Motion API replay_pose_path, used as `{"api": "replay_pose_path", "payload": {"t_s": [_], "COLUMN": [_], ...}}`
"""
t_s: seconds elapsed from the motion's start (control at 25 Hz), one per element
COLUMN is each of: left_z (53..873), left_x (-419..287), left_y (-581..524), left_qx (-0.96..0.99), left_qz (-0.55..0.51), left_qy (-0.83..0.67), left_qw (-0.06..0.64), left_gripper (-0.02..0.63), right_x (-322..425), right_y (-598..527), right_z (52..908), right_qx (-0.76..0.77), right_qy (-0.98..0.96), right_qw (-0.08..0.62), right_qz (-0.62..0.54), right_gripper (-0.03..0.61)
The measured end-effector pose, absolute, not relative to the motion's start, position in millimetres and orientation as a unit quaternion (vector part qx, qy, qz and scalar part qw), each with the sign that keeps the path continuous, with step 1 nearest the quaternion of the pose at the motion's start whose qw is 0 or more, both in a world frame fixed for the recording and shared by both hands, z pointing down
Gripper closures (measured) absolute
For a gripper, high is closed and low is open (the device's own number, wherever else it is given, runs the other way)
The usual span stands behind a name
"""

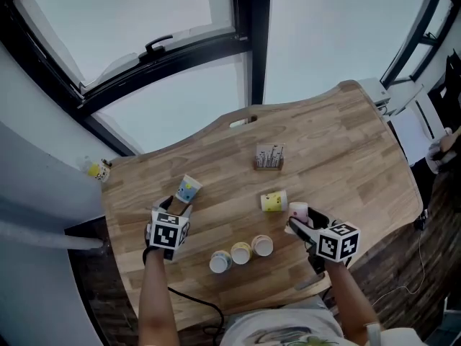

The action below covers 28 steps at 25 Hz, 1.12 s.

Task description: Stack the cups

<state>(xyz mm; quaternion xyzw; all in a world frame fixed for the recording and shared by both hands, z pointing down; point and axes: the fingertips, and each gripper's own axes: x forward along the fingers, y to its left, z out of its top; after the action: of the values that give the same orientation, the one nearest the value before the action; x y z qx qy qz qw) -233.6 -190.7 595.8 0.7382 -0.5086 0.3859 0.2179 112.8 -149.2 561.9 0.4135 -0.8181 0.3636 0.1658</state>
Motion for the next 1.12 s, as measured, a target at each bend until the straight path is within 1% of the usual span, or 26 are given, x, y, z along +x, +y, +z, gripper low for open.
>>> {"api": "replay_pose_path", "payload": {"t_s": [0.04,0.08,0.24,0.6,0.8,0.96,1.0,1.08,1.12], "left_z": [600,605,624,656,667,677,678,677,677], "left_x": [-235,-236,-238,-239,-242,-244,-245,-245,-245], "left_y": [-193,-195,-201,-218,-221,-224,-225,-224,-224], "left_qx": [0.739,0.739,0.741,0.749,0.747,0.745,0.744,0.741,0.74], "left_qz": [0.386,0.386,0.389,0.383,0.387,0.39,0.391,0.394,0.395], "left_qy": [-0.507,-0.503,-0.489,-0.475,-0.47,-0.475,-0.477,-0.479,-0.479], "left_qw": [0.221,0.226,0.246,0.259,0.267,0.258,0.257,0.258,0.258], "left_gripper": [0.364,0.349,0.337,0.305,0.305,0.307,0.315,0.364,0.364], "right_x": [110,108,99,93,84,80,79,78,78], "right_y": [-149,-149,-149,-161,-160,-163,-163,-163,-163], "right_z": [561,561,560,557,557,555,555,555,555], "right_qx": [0.411,0.409,0.401,0.403,0.397,0.397,0.397,0.396,0.396], "right_qy": [-0.82,-0.821,-0.825,-0.824,-0.827,-0.828,-0.829,-0.829,-0.829], "right_qw": [0.167,0.169,0.182,0.199,0.203,0.203,0.203,0.202,0.201], "right_qz": [0.362,0.36,0.353,0.344,0.342,0.339,0.339,0.339,0.339], "right_gripper": [0.293,0.294,0.296,0.299,0.302,0.302,0.302,0.303,0.304]}}
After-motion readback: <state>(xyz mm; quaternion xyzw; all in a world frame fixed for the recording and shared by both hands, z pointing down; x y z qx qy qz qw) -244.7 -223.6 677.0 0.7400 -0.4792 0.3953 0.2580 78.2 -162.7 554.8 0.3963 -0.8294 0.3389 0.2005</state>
